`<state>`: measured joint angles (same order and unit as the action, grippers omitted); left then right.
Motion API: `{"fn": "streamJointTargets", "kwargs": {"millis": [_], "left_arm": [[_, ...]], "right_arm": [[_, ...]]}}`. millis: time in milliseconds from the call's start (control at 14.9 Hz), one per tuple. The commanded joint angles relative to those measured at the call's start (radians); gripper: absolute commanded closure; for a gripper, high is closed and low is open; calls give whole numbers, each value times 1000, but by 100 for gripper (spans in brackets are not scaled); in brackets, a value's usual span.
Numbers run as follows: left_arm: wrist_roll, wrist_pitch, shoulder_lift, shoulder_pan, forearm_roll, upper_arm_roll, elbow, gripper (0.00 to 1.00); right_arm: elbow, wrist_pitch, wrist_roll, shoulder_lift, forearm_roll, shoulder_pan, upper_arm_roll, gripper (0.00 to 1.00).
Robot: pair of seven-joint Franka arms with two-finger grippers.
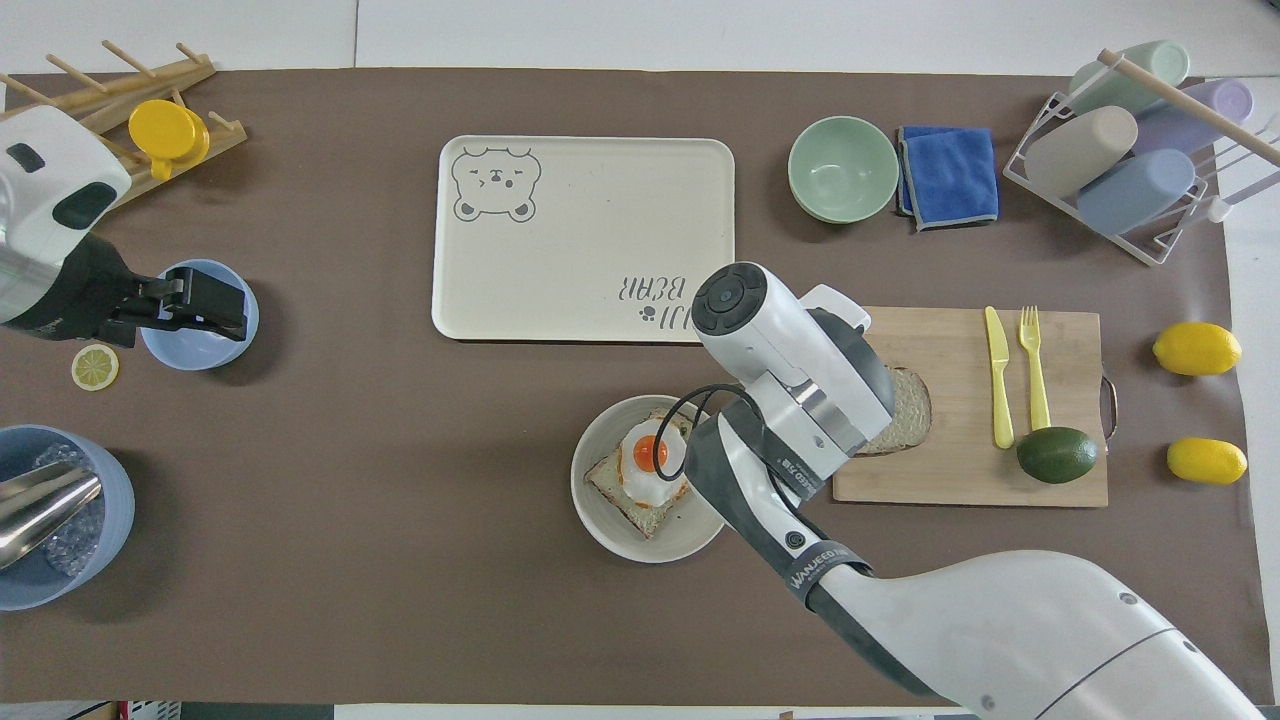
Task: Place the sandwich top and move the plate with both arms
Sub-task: 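Carry the bread slice with the right gripper over the egg plate, then lower the bread onto the egg and open the right gripper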
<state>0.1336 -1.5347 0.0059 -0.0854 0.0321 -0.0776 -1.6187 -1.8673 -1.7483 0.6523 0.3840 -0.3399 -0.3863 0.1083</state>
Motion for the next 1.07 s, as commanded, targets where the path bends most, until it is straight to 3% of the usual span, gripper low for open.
{"fn": "streamJointTargets", "kwargs": {"millis": [0, 468, 736, 1004], "left_arm": [[9, -10, -18, 3, 6, 2, -20, 0], [9, -10, -20, 3, 6, 2, -20, 0], [9, -10, -20, 3, 6, 2, -20, 0], [9, -10, -18, 3, 6, 2, -20, 0]], "right_arm": [[-10, 15, -23, -13, -19, -8, 5, 100], [230, 202, -51, 27, 1, -146, 27, 100], [378, 268, -37, 79, 79, -233, 27, 100], [376, 127, 55, 87, 154, -256, 28, 100]]}}
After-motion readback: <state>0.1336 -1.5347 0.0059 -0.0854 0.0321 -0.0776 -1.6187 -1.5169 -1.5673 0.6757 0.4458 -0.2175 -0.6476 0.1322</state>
